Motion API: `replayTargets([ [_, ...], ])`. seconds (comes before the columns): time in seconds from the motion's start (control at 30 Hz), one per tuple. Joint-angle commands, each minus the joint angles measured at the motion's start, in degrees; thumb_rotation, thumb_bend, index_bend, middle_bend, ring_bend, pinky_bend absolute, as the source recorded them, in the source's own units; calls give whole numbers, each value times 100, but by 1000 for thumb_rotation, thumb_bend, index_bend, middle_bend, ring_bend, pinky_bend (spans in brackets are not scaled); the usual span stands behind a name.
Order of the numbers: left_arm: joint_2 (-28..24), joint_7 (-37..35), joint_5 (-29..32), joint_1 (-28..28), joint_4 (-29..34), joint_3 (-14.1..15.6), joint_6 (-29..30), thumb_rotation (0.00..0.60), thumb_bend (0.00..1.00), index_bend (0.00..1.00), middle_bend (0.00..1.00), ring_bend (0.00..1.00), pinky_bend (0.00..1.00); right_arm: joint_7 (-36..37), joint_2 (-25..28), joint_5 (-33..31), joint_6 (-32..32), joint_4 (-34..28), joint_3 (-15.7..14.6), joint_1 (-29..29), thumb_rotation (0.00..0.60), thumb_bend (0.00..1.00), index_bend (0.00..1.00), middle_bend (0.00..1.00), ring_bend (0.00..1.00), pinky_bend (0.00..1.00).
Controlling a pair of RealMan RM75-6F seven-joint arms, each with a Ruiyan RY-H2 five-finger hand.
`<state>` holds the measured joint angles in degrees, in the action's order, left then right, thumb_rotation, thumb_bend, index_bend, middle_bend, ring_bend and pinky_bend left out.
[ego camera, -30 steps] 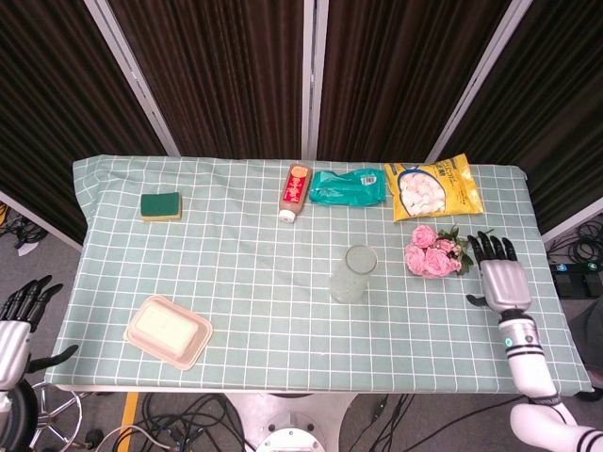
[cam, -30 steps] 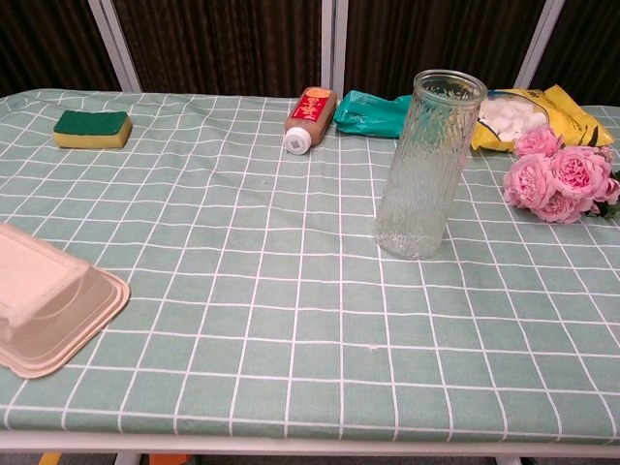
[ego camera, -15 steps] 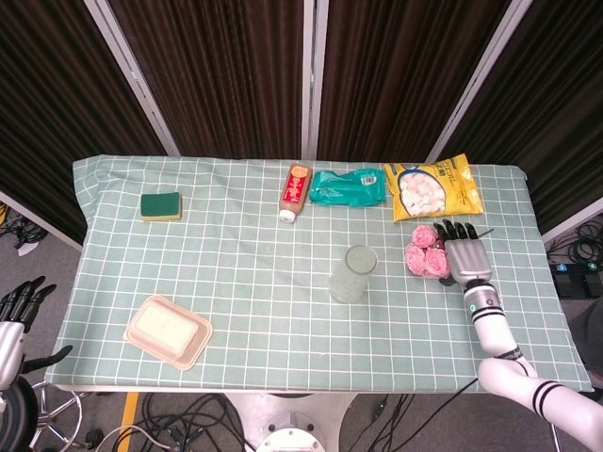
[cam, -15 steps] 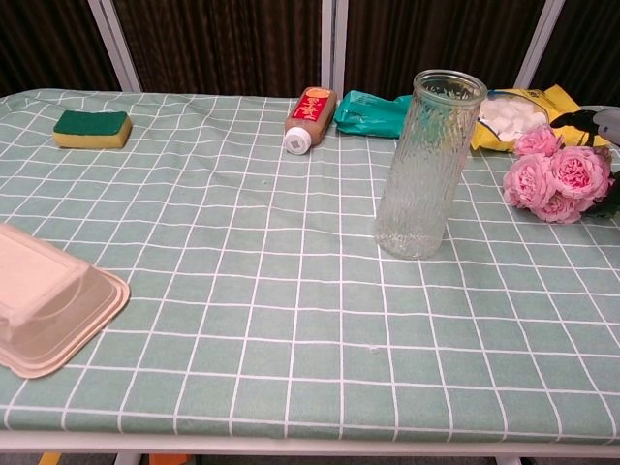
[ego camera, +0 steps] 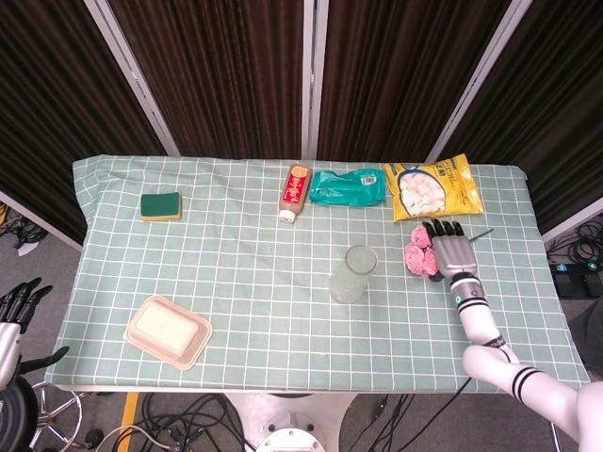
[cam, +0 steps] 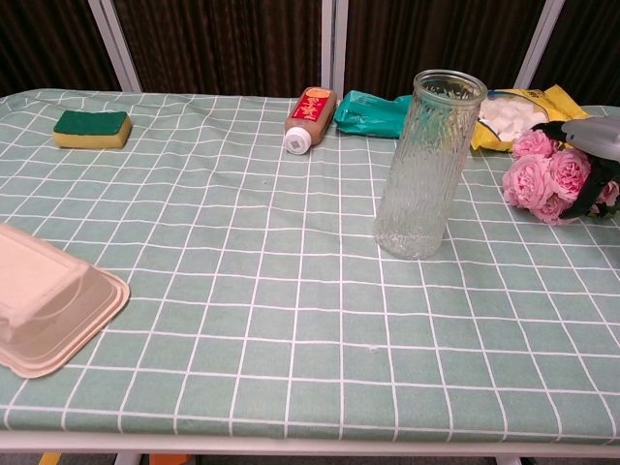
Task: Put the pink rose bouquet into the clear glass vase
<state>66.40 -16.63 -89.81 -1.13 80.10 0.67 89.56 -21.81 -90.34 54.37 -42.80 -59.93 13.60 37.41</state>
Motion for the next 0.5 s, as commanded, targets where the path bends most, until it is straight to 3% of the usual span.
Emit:
replayTargets([
  [0.03, 7, -13, 9, 1, -15, -2, -12, 600, 58, 112, 25, 0, 118, 16, -53, -10, 25, 71, -37, 44, 600, 1, 0, 31, 0, 0],
  [0.13, 12, -28, 18, 4, -30, -6, -17, 600, 58, 113, 25, 0, 118, 38, -117, 40, -53, 139, -74, 62, 600, 19, 22, 122, 0, 0],
  [0.3, 13, -48, 27, 1, -44, -1, -51, 600, 59, 113, 25, 0, 119, -3, -215, 52, -283, 244, -83, 57, 600, 52, 322, 374, 58, 0],
  [0.5, 29, -88, 67, 12, -82, -5, -82, 600, 59, 113, 25, 0, 120, -16, -196, 57, -443, 222, -88, 31, 600, 84, 460, 448, 103, 0],
])
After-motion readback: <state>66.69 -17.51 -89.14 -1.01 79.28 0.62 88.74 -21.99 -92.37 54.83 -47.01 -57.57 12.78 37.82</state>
